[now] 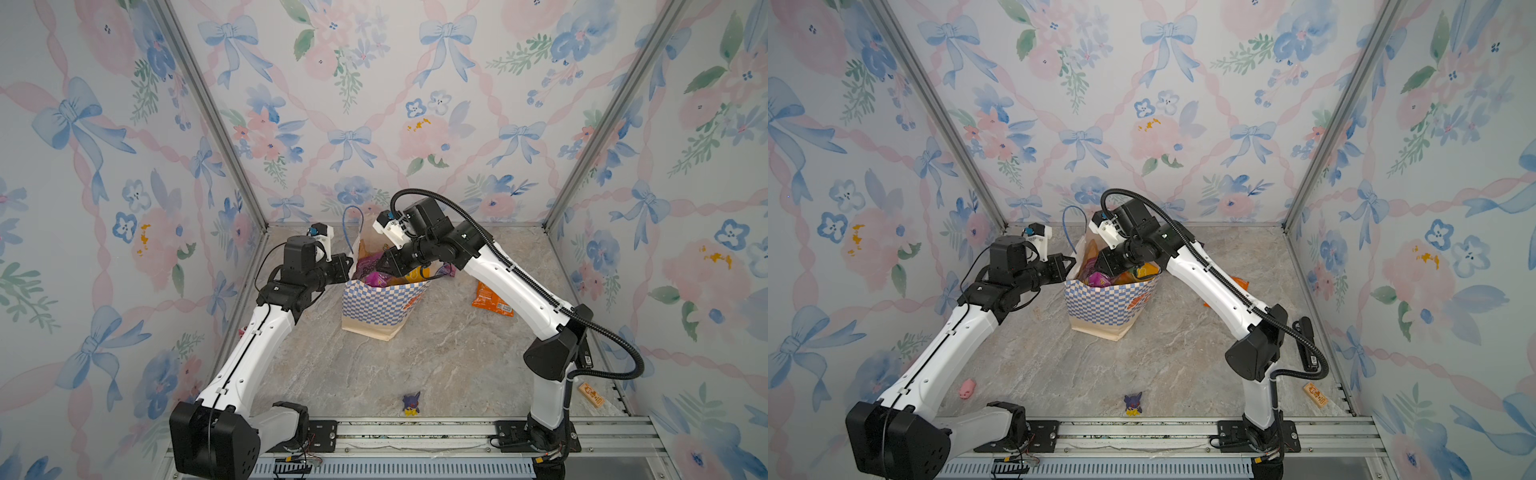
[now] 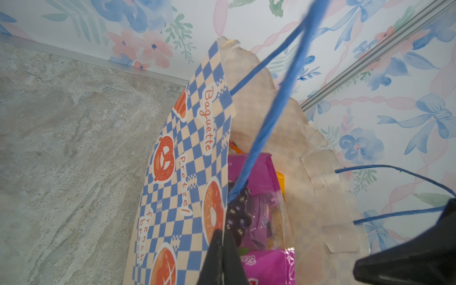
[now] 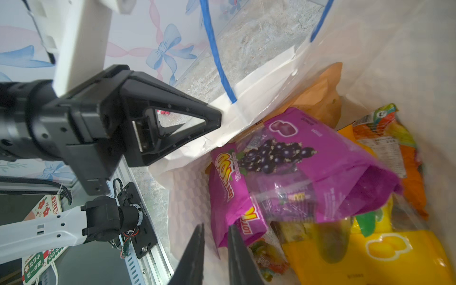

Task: Place the snacks into the paper bag
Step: 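Lower the purple grape gummy bag into the paper bag and open the right gripper, then raise the right gripper out of the paper bag and draw back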

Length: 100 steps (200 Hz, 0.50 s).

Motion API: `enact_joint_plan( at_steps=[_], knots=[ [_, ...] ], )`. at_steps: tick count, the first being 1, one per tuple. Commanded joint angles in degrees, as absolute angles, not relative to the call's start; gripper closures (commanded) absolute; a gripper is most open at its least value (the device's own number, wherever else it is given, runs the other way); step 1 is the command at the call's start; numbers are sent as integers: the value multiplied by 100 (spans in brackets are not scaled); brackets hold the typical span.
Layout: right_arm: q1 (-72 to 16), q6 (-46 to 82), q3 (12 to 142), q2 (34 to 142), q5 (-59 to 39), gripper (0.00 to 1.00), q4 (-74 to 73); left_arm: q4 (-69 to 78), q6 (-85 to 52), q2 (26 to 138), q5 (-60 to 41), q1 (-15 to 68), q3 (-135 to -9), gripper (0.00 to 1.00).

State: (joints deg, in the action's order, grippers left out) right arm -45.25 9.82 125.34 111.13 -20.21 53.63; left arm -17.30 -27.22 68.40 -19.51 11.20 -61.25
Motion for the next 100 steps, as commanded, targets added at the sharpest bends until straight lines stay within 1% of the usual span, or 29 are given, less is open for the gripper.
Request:
enact_joint_plan(
  at_steps=[1,20,56,79,100],
  knots=[
    [-4619,911,12847,11206,-1673,74,5790,-1731,-2698,6816,-1982,1089,-6116,100],
    [-4663,886,12967,11200,-1376,66,5924,-1730,-2698,6839,-1986,1090,-6115,100],
    [-4809,813,12876,10836,-744,60,5854,-1731,-2693,6887,-1978,1098,-6140,100],
    [-4823,928,12463,10376,-460,56,5574,-1731,-2697,6917,-1986,1106,-6149,100],
    [-4799,1070,11752,9667,-75,54,5085,-1730,-2689,6935,-1986,1107,-6160,100]
  ],
)
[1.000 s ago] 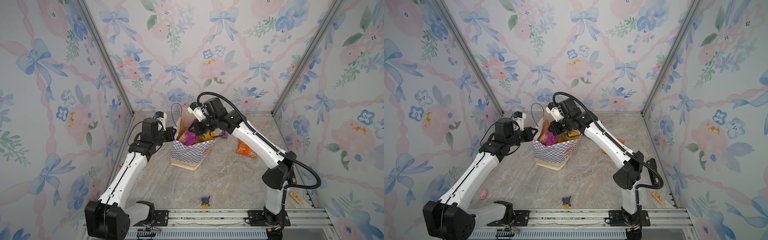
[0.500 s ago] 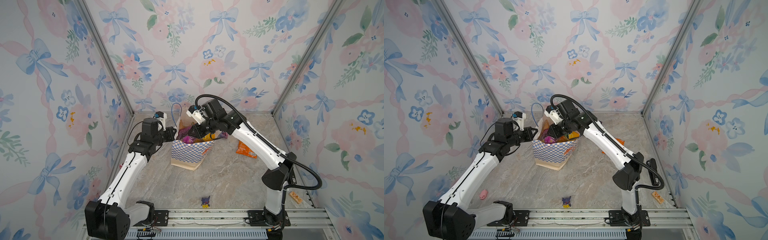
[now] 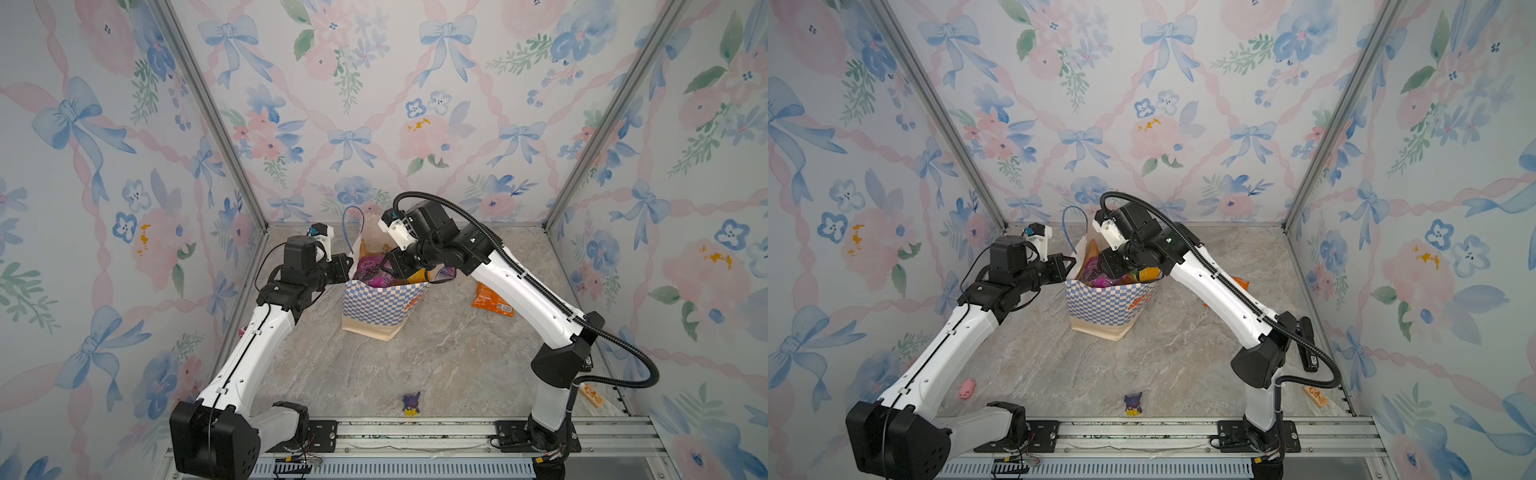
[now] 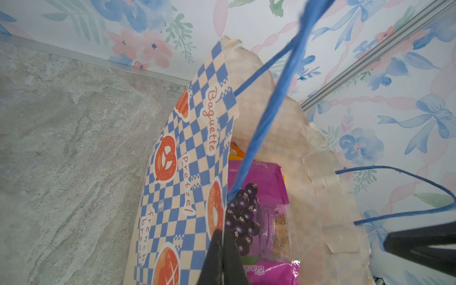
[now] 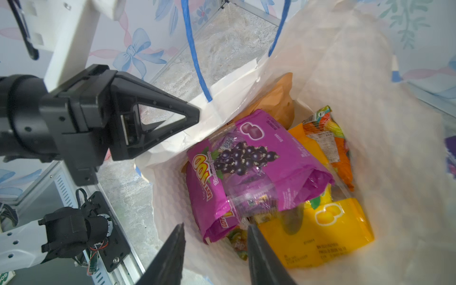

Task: Place the snacks into the paper bag
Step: 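Raise the right gripper out of the paper bag and draw back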

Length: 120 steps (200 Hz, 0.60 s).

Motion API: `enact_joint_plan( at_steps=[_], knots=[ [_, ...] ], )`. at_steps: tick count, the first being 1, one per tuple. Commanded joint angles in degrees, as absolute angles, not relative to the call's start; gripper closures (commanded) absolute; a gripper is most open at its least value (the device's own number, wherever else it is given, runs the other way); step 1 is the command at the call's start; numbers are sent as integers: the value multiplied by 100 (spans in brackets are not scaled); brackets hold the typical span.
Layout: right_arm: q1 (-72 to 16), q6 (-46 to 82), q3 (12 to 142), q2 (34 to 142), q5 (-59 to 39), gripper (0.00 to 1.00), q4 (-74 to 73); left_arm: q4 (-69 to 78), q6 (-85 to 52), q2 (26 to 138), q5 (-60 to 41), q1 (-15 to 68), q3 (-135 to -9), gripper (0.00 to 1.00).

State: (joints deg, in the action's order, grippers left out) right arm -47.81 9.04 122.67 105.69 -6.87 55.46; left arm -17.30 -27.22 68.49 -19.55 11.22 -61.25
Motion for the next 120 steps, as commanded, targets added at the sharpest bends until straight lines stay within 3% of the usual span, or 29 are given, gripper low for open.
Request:
enact_joint_plan(
  at_steps=[1,51,120],
  knots=[
    [-4799,1070,11752,9667,-75,54,5085,-1731,-2689,6935,-1986,1107,-6161,100],
    [-4139,1647,9844,7678,529,53,4246,-1729,-2689,6943,-1993,1116,-6162,100],
    [-2541,2411,7816,6359,970,45,4275,-1729,-2707,6935,-1934,1149,-6150,100]
  ],
)
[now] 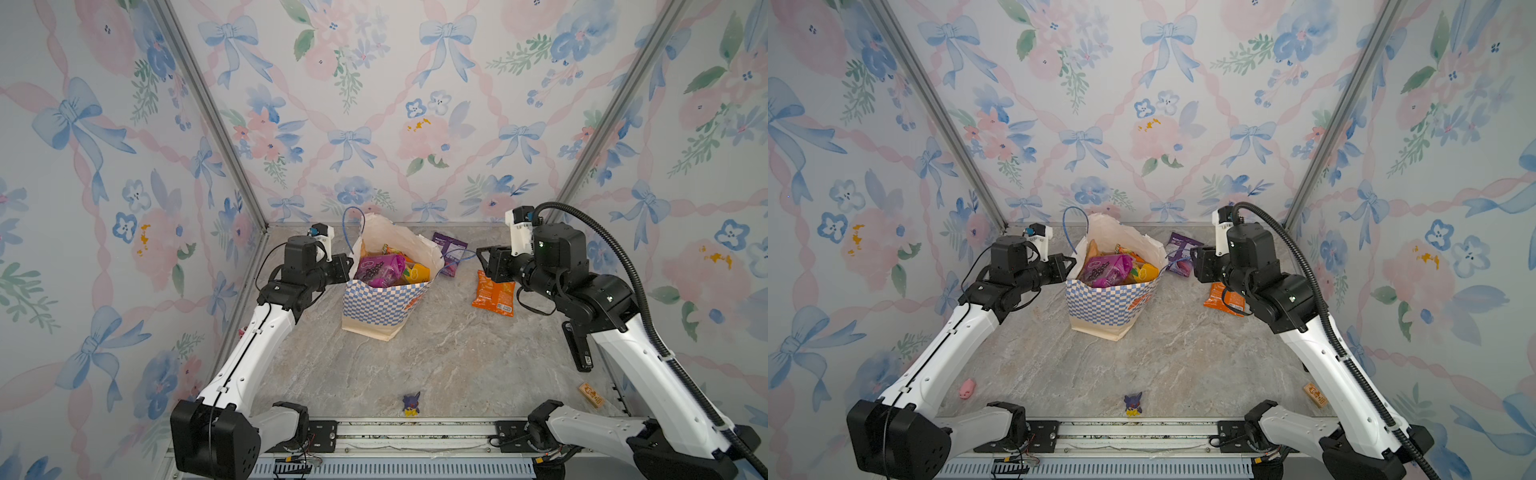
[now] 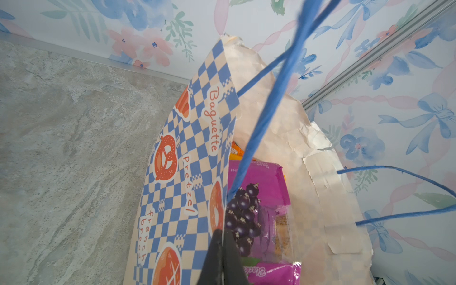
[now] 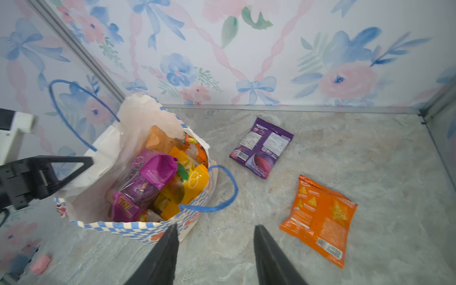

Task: Place the snacks into the paper bag
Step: 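Raise the right gripper out of the paper bag and draw back, then move the right gripper over the purple FOXS berries candy bag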

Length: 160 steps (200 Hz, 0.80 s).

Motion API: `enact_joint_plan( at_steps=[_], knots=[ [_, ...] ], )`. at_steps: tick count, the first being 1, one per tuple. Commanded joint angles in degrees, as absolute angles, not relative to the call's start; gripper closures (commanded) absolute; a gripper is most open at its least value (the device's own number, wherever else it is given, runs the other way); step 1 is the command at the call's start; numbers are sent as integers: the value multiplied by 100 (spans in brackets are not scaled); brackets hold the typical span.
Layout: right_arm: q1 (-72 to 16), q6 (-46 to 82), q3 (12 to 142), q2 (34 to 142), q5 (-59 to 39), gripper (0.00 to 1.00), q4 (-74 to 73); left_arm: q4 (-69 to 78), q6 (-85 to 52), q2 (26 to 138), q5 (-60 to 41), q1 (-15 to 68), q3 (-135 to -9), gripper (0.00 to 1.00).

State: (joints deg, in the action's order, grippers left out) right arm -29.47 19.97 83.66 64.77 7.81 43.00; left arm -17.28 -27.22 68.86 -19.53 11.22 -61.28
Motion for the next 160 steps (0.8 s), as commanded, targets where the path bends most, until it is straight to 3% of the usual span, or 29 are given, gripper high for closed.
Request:
enact_joint_plan(
  at_steps=[1,70,160],
  knots=[
    [-2523,2418,7788,6357,973,45,4273,-1726,-2707,6935,-1934,1150,-6151,100],
    [-2398,3228,5977,7137,1061,41,2686,-1732,-2689,6861,-1903,1151,-6065,100],
    [-2924,3928,6325,9097,1189,37,1337,-1732,-2670,6729,-1890,1126,-5947,100]
  ],
)
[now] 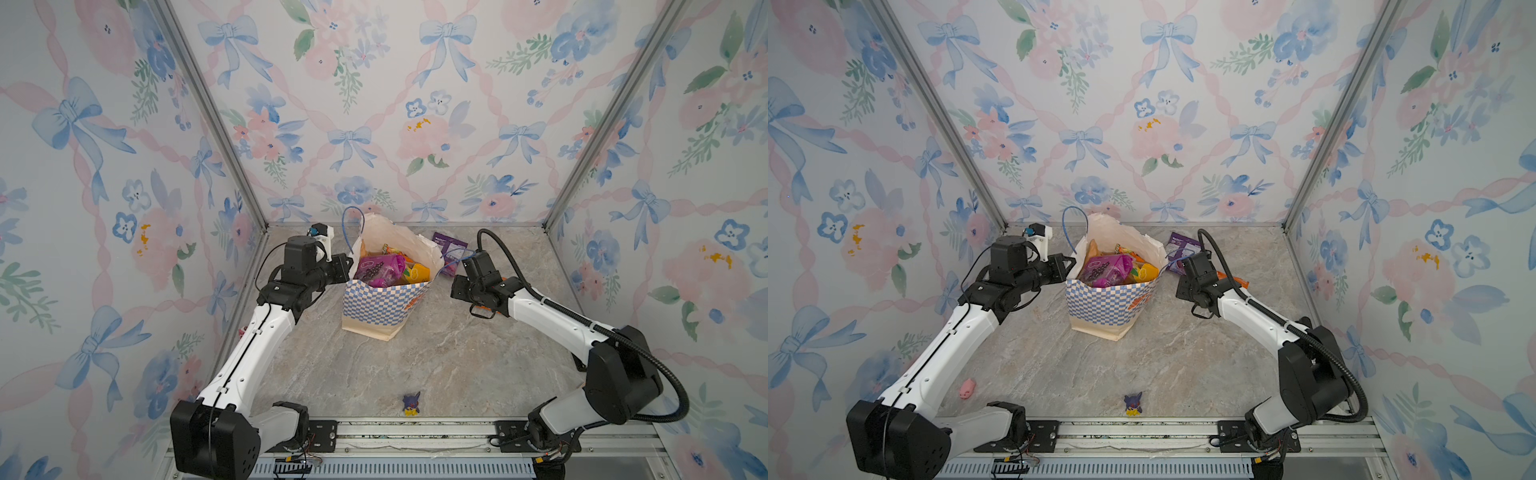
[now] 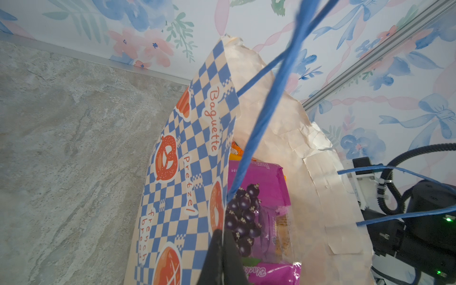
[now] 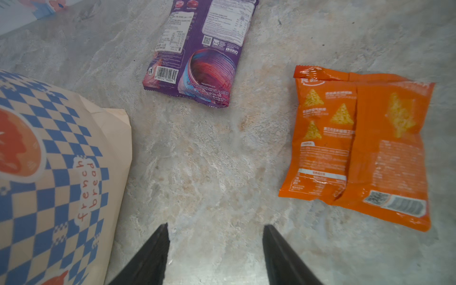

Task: Place the snacks into the paper bag
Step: 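Move the right gripper over the purple FOXS berries candy bag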

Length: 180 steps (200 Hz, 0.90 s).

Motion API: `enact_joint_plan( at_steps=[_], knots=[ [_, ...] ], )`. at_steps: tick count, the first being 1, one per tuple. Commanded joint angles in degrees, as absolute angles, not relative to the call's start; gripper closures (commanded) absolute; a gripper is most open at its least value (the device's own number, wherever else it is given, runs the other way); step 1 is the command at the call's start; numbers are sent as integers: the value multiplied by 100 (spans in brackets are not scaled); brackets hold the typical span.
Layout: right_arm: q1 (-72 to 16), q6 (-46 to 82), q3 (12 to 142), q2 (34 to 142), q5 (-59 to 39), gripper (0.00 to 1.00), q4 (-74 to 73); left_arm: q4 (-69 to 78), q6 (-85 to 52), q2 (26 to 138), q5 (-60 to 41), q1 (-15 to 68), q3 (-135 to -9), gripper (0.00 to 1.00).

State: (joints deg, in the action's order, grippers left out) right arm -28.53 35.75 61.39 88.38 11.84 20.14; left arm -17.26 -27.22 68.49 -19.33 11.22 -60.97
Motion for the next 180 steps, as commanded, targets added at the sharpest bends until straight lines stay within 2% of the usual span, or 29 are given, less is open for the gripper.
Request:
enact_joint_plan(
  at_steps=[1,101,148,180],
  knots=[
    [-2930,3933,6326,9114,1188,37,1319,-1727,-2666,6722,-1890,1126,-5944,100],
    [-4018,3614,8286,10831,1354,36,1373,-1732,-2681,6541,-1907,1024,-5732,100],
    [-4487,3262,8980,11204,1933,36,1837,-1731,-2697,6390,-1953,910,-5497,100],
    [-4555,3215,9219,11285,1995,35,2073,-1731,-2722,6180,-2024,771,-5327,100]
  ],
)
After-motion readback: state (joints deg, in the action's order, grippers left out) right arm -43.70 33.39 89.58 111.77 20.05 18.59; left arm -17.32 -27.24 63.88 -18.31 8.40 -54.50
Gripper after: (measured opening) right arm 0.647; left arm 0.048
